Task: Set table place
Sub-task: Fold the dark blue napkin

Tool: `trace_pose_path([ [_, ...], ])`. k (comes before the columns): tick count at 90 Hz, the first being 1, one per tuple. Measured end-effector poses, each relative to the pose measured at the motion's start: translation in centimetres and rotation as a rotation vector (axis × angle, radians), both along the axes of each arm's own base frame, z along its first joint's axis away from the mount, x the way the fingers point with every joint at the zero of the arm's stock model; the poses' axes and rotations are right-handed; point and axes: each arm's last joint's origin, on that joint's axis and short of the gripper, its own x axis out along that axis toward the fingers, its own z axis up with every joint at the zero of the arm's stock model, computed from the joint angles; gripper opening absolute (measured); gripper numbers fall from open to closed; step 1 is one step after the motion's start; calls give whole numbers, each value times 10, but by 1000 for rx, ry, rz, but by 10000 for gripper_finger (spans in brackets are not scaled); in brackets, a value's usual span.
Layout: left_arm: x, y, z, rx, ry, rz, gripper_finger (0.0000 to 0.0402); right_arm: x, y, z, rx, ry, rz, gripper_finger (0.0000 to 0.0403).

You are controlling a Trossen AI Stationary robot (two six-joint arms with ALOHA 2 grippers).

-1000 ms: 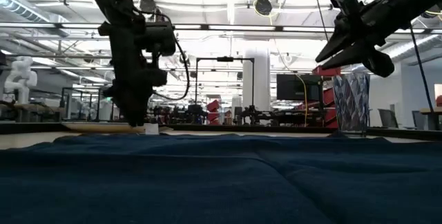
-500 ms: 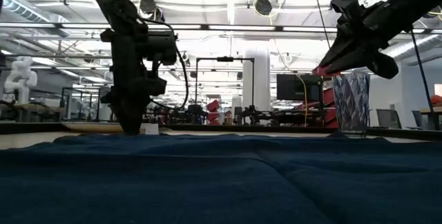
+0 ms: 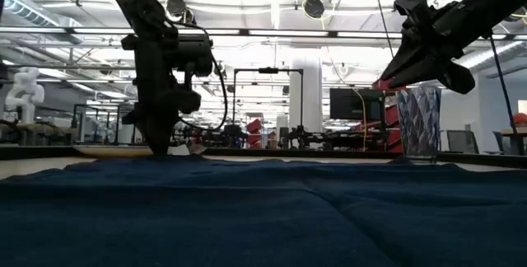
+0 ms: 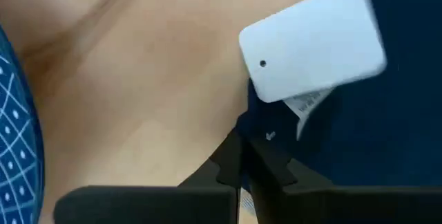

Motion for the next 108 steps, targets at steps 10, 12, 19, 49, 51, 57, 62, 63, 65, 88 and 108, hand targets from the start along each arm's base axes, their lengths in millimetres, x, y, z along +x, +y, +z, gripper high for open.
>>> trace_pose_path([
  [10,1,1,15,17,-37,1,0,0,-1,0,1,0,-5,82],
  [12,1,1,18,18,-40,2,0,0,-1,0,1,0,-6,82],
  [19,1,-1,27,27,-64,3,0,0,-2,0,2,0,-9,82],
  [49,6,-6,60,55,-137,-20,0,0,-2,0,3,-1,-10,82],
  [51,7,-6,61,56,-140,-24,0,0,-2,0,3,0,-9,82],
  [57,9,-8,65,62,-154,-31,0,0,-2,0,3,-1,-10,82],
  [62,12,-10,68,65,-168,-40,0,0,-2,0,2,-1,-10,82],
  [63,12,-10,68,66,-171,-43,0,0,-2,0,2,0,-10,82],
  [65,13,-11,69,67,-176,-46,0,0,-2,0,3,-1,-10,82],
  [88,23,-14,84,86,-243,-70,0,0,-2,0,4,-3,-13,82],
  [108,26,-14,86,73,-281,-79,0,0,-2,0,4,-4,-13,82],
])
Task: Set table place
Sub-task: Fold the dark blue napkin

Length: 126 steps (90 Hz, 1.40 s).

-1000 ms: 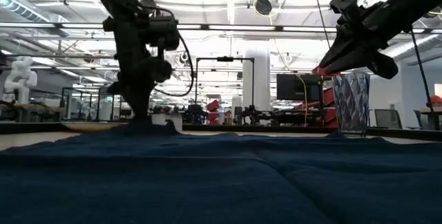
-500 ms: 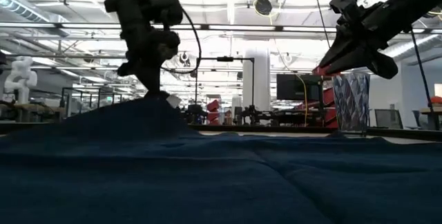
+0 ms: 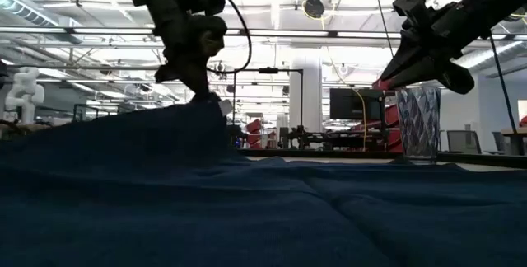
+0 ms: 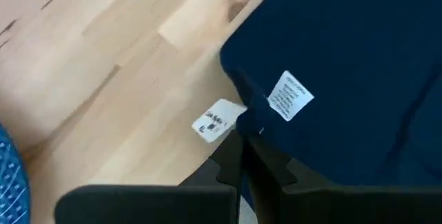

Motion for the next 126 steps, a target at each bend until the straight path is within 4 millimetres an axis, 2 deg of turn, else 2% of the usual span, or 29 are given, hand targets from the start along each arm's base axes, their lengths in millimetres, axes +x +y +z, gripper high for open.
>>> trace_pose_path([
  [82,19,2,14,-45,-251,1,0,0,0,0,-4,3,2,82],
  [107,15,4,12,-29,-219,-18,0,0,0,0,-4,5,6,82],
  [126,7,22,10,58,-175,21,0,0,0,0,-4,5,6,82],
])
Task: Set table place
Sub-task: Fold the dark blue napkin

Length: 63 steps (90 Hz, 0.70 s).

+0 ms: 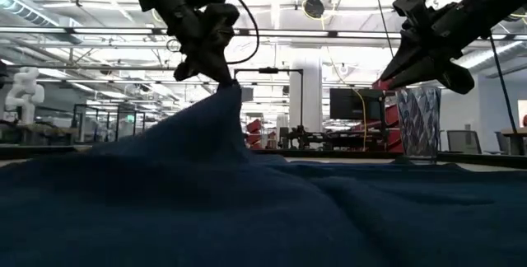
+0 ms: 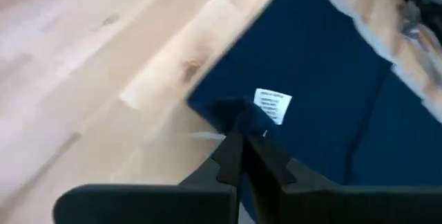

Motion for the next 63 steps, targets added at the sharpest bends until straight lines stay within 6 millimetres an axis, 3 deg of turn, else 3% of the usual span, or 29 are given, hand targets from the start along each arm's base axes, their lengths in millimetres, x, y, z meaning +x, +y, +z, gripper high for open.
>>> trace_pose_path([
  [44,-42,78,-1,102,19,199,0,0,0,0,0,1,1,82],
  [63,-47,118,-12,101,-79,269,0,0,0,0,1,1,1,82],
])
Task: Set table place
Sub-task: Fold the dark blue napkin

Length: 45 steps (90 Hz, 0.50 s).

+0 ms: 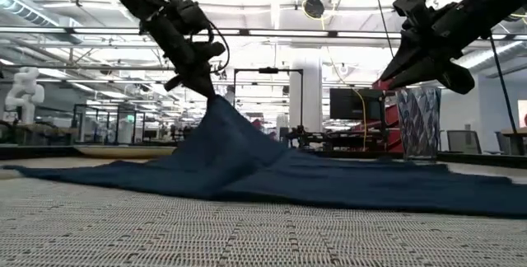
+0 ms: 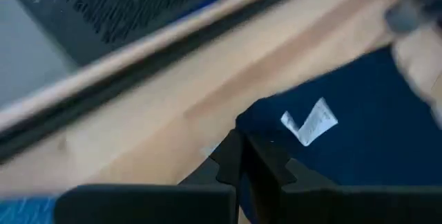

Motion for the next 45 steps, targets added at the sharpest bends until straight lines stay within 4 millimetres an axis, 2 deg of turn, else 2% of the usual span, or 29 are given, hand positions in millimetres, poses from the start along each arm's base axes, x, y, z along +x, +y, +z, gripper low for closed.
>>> trace_pose_path([
  [20,18,37,-21,-37,55,14,0,0,0,0,4,-2,-1,82],
  [45,35,93,-19,43,184,54,0,0,0,0,20,-9,-13,82],
])
